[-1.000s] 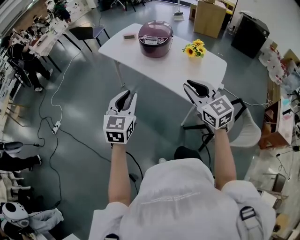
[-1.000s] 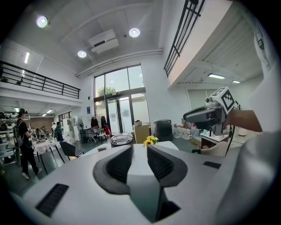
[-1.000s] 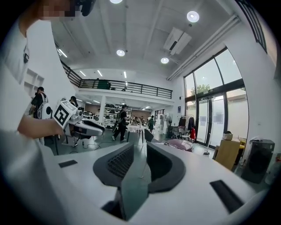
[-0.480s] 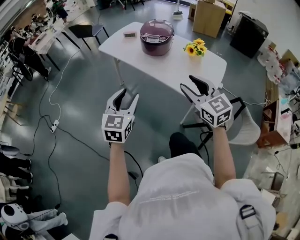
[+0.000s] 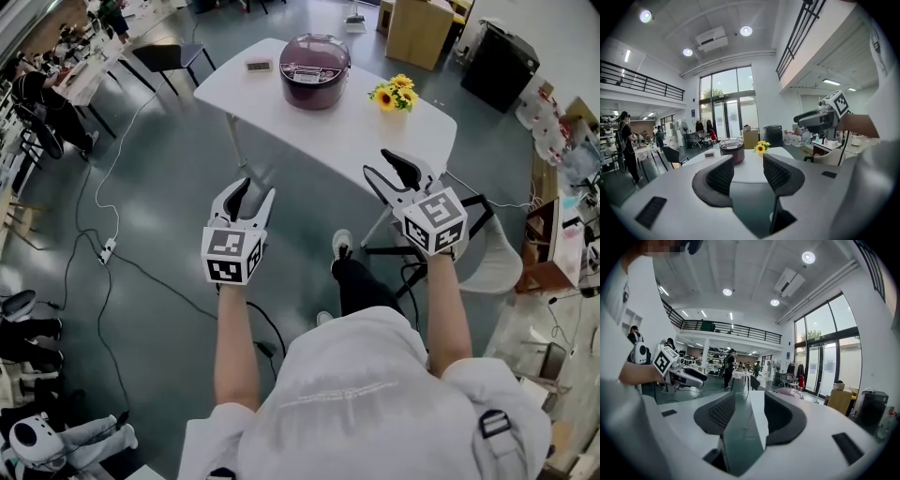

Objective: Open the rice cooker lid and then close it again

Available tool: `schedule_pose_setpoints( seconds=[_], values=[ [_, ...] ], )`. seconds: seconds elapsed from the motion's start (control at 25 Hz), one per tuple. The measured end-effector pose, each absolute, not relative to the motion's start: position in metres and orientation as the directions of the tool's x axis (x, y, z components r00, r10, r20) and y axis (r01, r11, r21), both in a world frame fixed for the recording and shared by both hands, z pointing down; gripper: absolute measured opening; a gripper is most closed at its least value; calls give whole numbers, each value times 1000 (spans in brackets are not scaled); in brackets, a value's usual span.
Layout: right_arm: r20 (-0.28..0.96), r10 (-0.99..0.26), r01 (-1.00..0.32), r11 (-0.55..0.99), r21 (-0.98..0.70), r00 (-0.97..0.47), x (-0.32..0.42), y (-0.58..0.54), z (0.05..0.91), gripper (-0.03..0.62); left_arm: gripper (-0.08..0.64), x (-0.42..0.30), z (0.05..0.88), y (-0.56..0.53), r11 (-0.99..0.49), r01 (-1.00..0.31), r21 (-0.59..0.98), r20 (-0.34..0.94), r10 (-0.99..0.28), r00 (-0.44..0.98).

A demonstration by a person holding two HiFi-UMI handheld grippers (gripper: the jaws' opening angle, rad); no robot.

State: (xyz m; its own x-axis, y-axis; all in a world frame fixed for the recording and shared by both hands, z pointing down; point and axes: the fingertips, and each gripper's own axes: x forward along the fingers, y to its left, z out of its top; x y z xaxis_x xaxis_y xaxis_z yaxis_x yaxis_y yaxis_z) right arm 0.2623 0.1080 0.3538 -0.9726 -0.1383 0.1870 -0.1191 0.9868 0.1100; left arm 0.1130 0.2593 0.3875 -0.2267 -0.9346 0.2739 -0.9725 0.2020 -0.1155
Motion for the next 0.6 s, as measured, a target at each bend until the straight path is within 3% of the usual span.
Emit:
schedule_pose_setpoints(
  seconds=[0.6],
  values=[
    [208, -155, -142, 987, 78, -966, 192, 13, 379, 210, 209, 46, 409, 179, 204, -972, -119, 325, -917, -233]
  ],
)
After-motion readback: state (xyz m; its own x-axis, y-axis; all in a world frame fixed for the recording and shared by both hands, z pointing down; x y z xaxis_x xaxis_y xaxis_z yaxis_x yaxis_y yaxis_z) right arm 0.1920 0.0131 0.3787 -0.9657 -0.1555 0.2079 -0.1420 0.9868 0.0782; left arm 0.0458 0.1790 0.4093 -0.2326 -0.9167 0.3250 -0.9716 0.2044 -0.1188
